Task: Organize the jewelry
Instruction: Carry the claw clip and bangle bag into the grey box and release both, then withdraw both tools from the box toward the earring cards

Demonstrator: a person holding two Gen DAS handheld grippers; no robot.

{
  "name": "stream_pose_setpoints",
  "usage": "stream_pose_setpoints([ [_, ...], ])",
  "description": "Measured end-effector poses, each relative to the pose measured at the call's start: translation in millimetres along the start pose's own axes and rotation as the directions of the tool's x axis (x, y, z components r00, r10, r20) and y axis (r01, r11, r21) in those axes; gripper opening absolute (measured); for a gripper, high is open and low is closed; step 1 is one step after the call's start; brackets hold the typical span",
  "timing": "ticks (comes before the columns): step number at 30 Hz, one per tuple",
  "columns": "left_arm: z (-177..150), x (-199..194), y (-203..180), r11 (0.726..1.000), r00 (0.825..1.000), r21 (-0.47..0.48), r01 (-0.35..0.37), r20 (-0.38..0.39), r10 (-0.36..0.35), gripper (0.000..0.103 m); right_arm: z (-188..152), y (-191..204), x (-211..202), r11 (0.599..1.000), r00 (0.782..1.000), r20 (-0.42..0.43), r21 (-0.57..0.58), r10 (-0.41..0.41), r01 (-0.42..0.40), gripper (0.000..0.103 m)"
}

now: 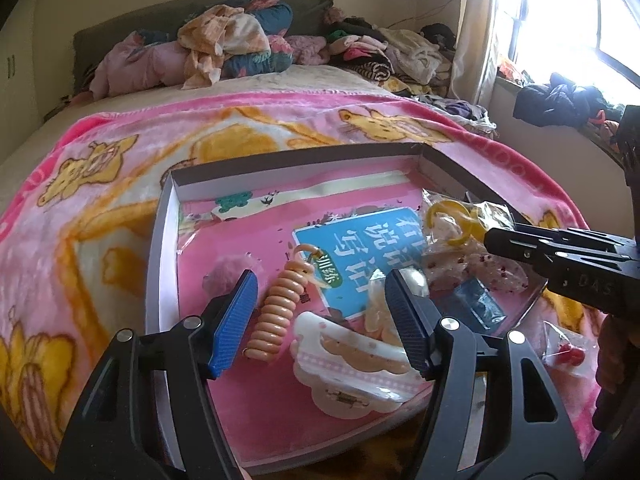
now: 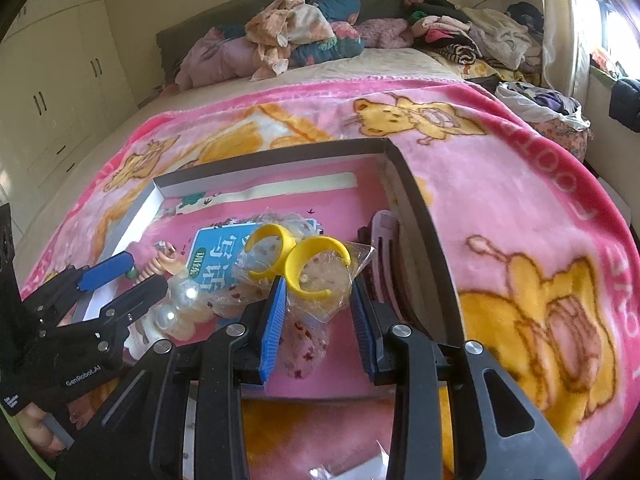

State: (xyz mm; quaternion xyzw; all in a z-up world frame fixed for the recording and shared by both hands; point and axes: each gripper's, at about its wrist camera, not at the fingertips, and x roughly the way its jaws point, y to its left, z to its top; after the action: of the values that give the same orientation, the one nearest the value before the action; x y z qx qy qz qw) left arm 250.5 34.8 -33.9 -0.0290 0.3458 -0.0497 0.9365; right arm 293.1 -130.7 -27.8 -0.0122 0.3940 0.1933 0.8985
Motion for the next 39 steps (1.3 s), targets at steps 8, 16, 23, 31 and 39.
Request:
stream_pose_setpoints([
  [8,0.3,1.6,8.8,1.000,1.000,-0.024,-0.011,-0.005,0.011,0.057,-0.7,5.2,5.7,1.000,1.000,-0.013,-0.020,0.021,-0.021,0.033],
  [16,0.6,1.9,10.4,0.999,1.000,-0.031,-0.012,-0.008,0.012,0.057,-8.3,5.6,3.1,0.999,1.000,-0.008,-0.027,0.021,-0.021,0.049],
  [23,-0.1,1.2,12.9,0.999,1.000,-0.039,-0.010,-0.019,0.009,0.062,-10.4,3.6,-7.7,1.000,1.000,0.022,-0.026,0.011,-0.010,0.063],
  [31,-1.6,-5.2,8.2,0.999,1.000,-0.033,-0.011,-0.018,0.010,0.085,-8.2,-3.0,-25.5,1.000,0.998,0.065,-0.017,-0.008,0.009,0.081],
  [39,2.1,-18.0,4.3,0.999,1.000,-0.032,-0.005,0.004,0.005,0.091,-7.5,-8.4,-43.0,1.000,0.995,0.102,0.015,0.001,-0.003,0.092],
])
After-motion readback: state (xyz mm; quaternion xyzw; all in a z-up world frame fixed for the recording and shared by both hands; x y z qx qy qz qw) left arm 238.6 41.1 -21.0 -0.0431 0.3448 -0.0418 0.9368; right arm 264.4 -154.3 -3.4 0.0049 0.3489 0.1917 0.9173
